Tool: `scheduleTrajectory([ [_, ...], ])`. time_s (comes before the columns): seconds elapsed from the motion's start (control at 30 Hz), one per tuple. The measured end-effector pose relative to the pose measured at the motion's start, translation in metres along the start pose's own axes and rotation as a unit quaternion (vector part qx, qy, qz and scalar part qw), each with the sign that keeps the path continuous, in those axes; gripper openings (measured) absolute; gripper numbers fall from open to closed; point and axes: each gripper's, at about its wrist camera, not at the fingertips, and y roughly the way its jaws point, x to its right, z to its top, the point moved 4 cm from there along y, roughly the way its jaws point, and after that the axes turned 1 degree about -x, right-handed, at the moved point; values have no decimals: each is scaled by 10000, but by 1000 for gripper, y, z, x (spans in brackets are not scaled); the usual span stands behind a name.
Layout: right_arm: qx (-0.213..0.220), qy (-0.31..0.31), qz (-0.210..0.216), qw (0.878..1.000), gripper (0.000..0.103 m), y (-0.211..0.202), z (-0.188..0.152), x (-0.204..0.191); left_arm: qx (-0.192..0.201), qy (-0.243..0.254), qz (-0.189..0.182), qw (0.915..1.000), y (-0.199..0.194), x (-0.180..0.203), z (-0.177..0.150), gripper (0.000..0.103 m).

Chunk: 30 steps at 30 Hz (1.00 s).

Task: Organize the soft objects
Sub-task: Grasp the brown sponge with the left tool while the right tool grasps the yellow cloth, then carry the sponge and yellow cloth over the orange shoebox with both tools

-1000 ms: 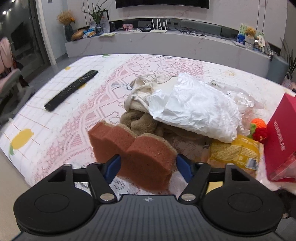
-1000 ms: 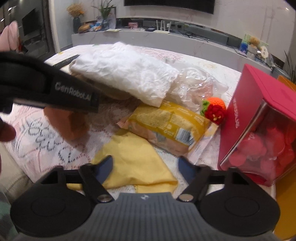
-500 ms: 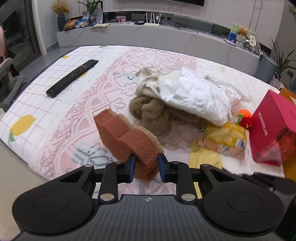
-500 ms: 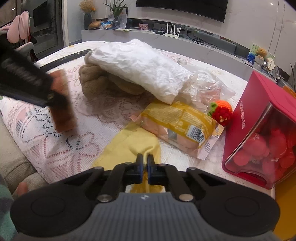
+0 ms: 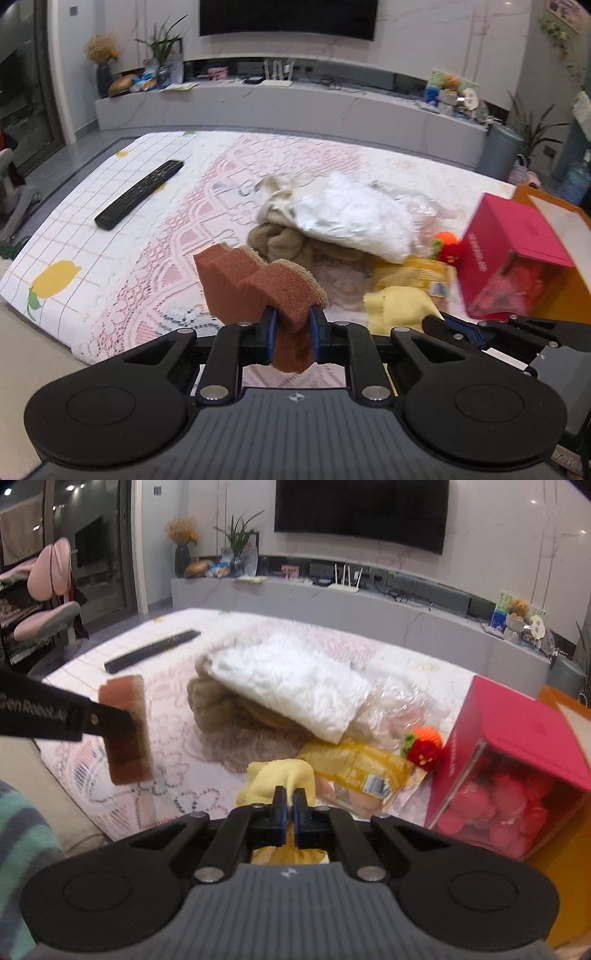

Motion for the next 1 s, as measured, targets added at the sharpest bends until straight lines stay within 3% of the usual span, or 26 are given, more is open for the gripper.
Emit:
scheduleTrajectory([
  [0.3, 351, 302, -95, 9989, 0, -64, 3, 17, 382, 369, -577, 9969, -48, 31, -3, 19],
  [0.53, 698, 351, -371, 9963, 0, -124, 3, 41, 642, 744, -1187, 9881, -84, 66, -1, 19],
  [0.77, 970, 573, -815, 9903, 0, -182, 3, 89, 934, 1232, -1875, 9700, -109, 119, 7, 19],
  [1.0, 1213, 833, -1491, 9778, 0, -236, 0, 156, 1135, 1748, -2529, 9448, -122, 188, 23, 19],
])
